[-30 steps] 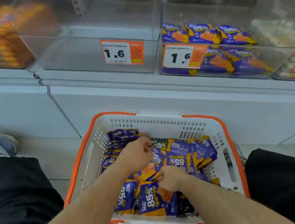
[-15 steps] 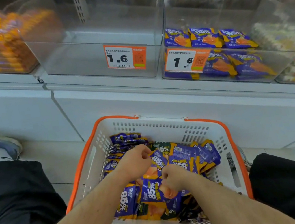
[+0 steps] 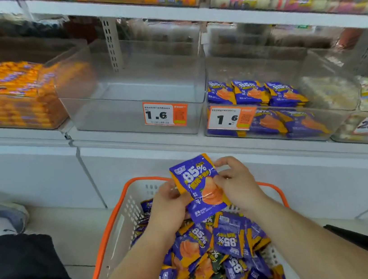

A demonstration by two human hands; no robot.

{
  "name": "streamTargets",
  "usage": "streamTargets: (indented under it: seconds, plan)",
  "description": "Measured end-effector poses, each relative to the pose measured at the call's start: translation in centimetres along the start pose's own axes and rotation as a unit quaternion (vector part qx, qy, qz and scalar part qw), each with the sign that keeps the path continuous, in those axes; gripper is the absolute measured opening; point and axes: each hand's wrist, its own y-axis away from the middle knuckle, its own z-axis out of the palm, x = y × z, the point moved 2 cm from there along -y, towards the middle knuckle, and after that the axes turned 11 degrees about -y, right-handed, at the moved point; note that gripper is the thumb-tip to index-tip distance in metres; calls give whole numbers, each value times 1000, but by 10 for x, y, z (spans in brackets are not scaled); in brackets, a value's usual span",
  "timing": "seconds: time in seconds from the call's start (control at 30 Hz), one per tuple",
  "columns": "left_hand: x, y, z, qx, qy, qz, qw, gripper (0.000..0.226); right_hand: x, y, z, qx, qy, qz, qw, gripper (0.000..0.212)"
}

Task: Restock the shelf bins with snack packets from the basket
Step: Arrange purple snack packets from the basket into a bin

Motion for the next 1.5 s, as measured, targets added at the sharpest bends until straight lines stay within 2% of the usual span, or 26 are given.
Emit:
streamTargets:
  seconds: [0.1,0.17,0.23,0.33,0.4,0.43,0.47,0.5,0.57,0.6,0.67,0.7,0.73,0.77,0.8,0.87,0.9,0.97,1.03,1.1,1.17,1.37,1.5]
  plan:
    - [31,3,8,6,5,48,999,25,-28,7,-2,18,25,-75,997,23]
    - [55,2,13,1,9,74,997,27,-49,14,-6,24,96,-131,986,21]
    - [81,1,20,-16,1,98,995,27,-68,15,-14,41,97,-153,983,22]
    - [120,-5,32,-55,-26,136,989,29,-97,9,-31,55,-83,-103,990,23]
    - [147,-12,42,-76,-50,172,981,24,-118,2,-42,61,-152,-76,984,25]
    - [158,-17,46,-61,-72,206,974,18,-128,-2,-49,66,-166,-77,981,24]
    - [169,-27,47,-7,-122,258,958,10,-137,-7,-55,78,-172,-86,978,24]
    - [180,-39,46,73,-195,313,927,11,-148,-12,-62,101,-179,-97,974,23]
    - [196,-61,39,210,-333,388,833,32,-167,-30,-74,159,-176,-116,965,23]
    - [200,-72,36,221,-392,386,805,41,-175,-41,-79,181,-174,-120,960,26]
    - [199,-89,34,172,-523,332,766,45,-181,-70,-84,199,-182,-117,956,33]
    - [191,-95,37,150,-606,306,719,42,-180,-86,-83,200,-162,-102,961,35]
    - [185,-96,39,146,-669,299,664,42,-177,-100,-82,190,-126,-81,970,35]
    - [181,-97,40,156,-697,304,630,45,-173,-112,-78,165,-80,-60,981,33]
    - [179,-96,41,166,-702,304,622,47,-168,-123,-74,134,-45,-43,989,31]
    - [177,-96,41,180,-693,301,630,49,-159,-137,-62,102,18,-19,994,30]
    - [177,-99,41,179,-695,300,628,50,-157,-141,-58,107,89,-18,990,29]
    - [177,-100,42,172,-701,296,626,50,-158,-144,-53,135,251,-21,958,31]
    - [175,-100,42,171,-694,300,632,49,-158,-145,-47,86,320,-1,944,33]
    - [175,-100,42,179,-685,307,636,49,-158,-143,-43,52,379,10,924,15]
    - [173,-101,42,186,-679,312,638,49,-155,-143,-41,58,440,16,896,20]
    - [170,-103,44,206,-661,316,649,48,-153,-148,-36,34,504,28,863,24]
    - [171,-101,44,209,-661,304,654,46,-154,-148,-36,52,494,6,868,19]
